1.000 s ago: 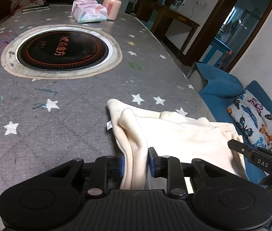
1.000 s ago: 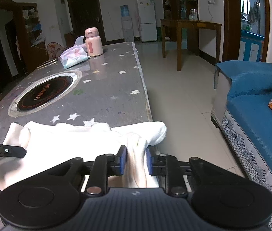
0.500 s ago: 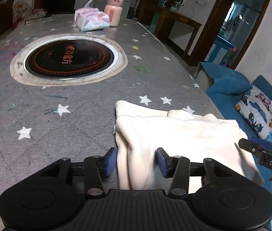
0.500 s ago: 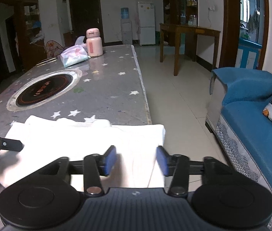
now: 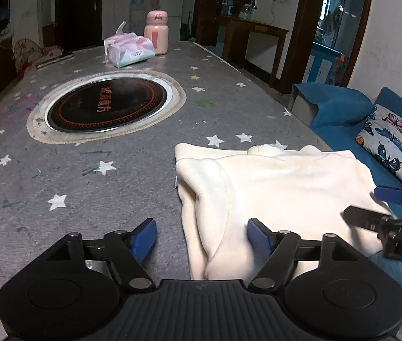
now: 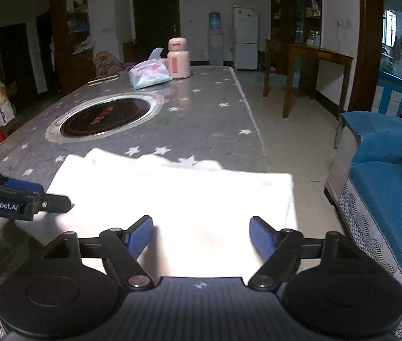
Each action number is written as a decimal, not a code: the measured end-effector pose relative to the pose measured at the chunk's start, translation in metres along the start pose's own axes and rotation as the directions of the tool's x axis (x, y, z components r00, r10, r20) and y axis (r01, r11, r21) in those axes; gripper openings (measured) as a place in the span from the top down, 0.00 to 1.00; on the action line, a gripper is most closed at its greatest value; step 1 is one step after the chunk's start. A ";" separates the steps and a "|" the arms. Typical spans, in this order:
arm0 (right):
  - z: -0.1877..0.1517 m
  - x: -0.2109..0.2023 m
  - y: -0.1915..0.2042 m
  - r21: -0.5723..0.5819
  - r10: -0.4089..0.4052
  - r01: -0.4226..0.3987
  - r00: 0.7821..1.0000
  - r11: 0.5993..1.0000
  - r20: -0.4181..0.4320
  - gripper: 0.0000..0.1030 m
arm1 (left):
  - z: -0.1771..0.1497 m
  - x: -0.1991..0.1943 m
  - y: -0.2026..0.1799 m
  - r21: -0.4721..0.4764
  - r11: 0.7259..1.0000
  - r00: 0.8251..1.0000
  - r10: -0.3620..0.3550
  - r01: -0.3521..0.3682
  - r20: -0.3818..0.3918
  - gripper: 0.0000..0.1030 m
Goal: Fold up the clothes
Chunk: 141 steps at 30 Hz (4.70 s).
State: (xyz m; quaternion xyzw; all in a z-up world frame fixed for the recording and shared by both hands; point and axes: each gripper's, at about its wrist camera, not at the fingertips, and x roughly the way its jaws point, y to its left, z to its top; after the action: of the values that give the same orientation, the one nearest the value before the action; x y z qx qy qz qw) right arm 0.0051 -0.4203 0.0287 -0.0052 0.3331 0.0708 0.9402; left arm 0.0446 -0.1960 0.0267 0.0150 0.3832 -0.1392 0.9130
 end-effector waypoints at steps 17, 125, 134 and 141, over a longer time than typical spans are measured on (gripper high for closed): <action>-0.010 -0.001 0.021 -0.079 -0.002 0.000 1.000 0.997 -0.026 0.10 | -0.013 -0.006 -0.004 0.069 0.996 0.997 0.061 -0.064 0.042 0.05; -0.020 -0.015 0.027 -0.070 0.051 -0.055 0.997 0.996 -0.057 0.05 | -0.002 -0.013 0.013 0.014 0.996 0.996 0.085 -0.085 0.007 0.00; -0.022 -0.008 0.027 -0.064 0.051 -0.055 0.996 0.996 -0.070 0.01 | 0.001 0.015 0.032 -0.036 0.989 0.989 0.144 -0.145 -0.042 0.00; -0.024 -0.007 0.028 -0.063 0.055 -0.060 0.996 0.996 -0.068 0.00 | 0.014 0.008 0.029 -0.043 0.991 0.992 0.125 -0.125 -0.004 0.00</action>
State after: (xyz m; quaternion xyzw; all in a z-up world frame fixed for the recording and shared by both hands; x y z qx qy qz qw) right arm -0.0186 -0.3953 0.0152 -0.0287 0.3616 0.1085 0.9256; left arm 0.0675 -0.1716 0.0281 0.0191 0.3851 -0.0735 0.9198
